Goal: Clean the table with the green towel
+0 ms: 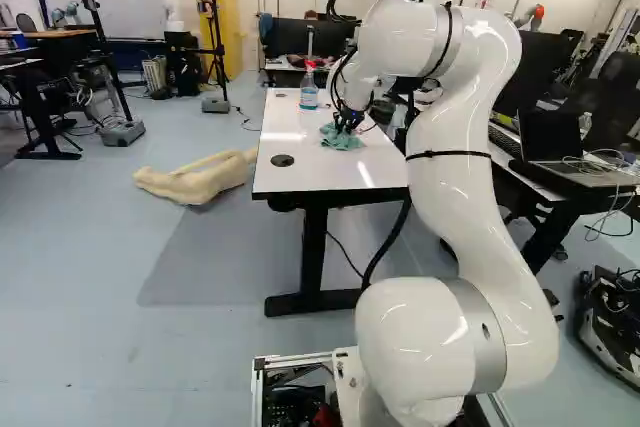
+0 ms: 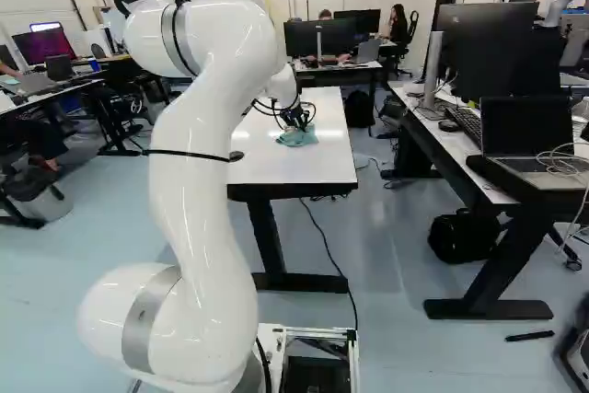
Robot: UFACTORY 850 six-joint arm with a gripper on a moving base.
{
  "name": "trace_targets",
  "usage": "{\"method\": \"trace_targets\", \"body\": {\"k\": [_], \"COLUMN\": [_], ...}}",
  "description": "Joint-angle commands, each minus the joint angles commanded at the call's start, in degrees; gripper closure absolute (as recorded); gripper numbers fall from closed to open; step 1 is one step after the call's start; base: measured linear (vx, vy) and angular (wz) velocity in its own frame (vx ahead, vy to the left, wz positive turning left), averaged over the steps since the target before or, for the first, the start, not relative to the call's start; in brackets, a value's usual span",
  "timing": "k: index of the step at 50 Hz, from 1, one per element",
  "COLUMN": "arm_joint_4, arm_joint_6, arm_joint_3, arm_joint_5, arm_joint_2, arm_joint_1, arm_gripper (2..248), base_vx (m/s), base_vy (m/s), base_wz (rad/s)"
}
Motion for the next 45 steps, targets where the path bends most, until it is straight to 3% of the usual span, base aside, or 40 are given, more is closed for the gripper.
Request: {"method": "trace_targets", "body": {"k": [31,45], "arm_joint_4": [0.0,0.0], "arm_joint_6": [0.0,0.0], "arm_joint_3": [-6.7,-6.2], "arm_joint_5": [0.0,0.0], "arm_joint_2": [-4.7,-4.3], "arm_joint_1": [3.7,5.7], "arm_gripper": [206,206], "base_vx": [0.000,0.000], "base_vy": [0.000,0.000], "base_wz": [0.000,0.000]}}
